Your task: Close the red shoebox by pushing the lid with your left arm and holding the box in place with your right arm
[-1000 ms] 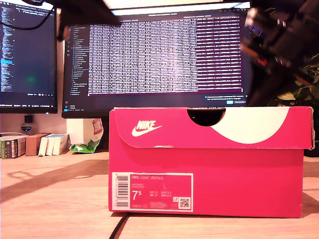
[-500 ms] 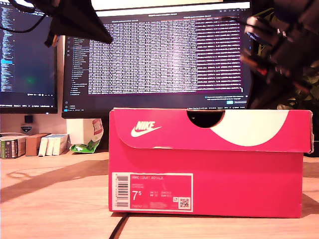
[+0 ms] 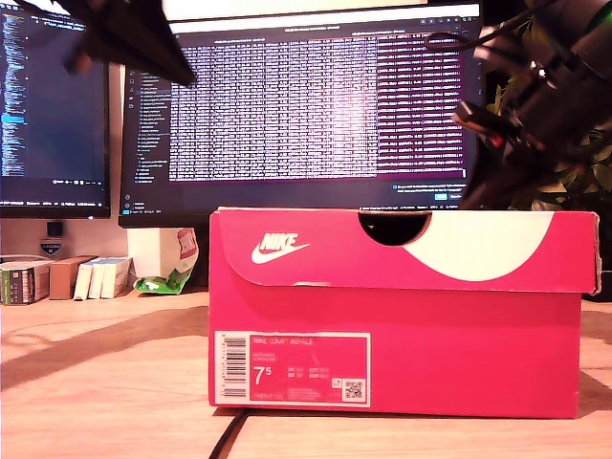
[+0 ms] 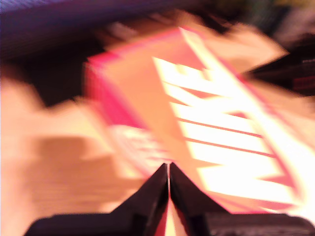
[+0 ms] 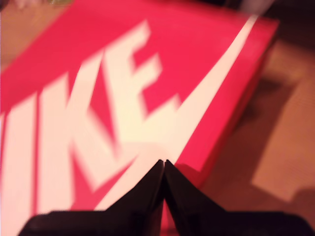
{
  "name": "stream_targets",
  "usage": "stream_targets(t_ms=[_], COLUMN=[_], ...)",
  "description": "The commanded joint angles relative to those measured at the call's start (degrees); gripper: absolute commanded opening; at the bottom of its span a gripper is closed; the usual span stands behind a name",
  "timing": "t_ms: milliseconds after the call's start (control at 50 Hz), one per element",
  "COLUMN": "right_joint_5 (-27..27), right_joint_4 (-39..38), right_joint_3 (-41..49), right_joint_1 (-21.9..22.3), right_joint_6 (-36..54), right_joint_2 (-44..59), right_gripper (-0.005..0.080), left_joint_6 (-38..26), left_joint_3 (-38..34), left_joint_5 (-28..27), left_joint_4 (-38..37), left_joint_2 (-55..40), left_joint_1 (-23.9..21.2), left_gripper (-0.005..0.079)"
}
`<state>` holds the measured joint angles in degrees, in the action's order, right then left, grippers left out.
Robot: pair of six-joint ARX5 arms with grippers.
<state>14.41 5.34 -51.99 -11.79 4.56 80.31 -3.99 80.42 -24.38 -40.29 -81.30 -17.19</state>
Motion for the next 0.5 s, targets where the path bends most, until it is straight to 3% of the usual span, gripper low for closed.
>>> stream_targets(t_ms=[0, 200, 360, 480], right_joint_5=[-2.38, -7.19, -7.19, -7.26], right_joint_4=[-2.56, -6.38, -6.75, -6.34], right_joint_3=[0.77, 0.77, 0.77, 0.79], right_joint_1=[-0.42, 2.73, 6.56, 9.81], right_joint_6=[0.68, 2.38, 2.97, 2.99], right_joint_2=[-4.76, -10.34, -14.12, -16.94], right_gripper=[-0.0013, -0.0013, -0.0013, -0.0013], left_joint_6=[-0.57, -2.14, -2.75, -6.93], left_joint_3=[-1.25, -1.29, -1.53, -3.21], left_joint_5=[4.04, 13.77, 15.28, 15.69], left_joint_4=[1.53, 5.92, 9.35, 12.63], left_joint_2=[2.16, 5.33, 5.68, 6.16], left_joint_1=[0.04, 0.07, 0.66, 0.74], left_gripper=[-0.0019, -0.0019, -0.0019, -0.0019])
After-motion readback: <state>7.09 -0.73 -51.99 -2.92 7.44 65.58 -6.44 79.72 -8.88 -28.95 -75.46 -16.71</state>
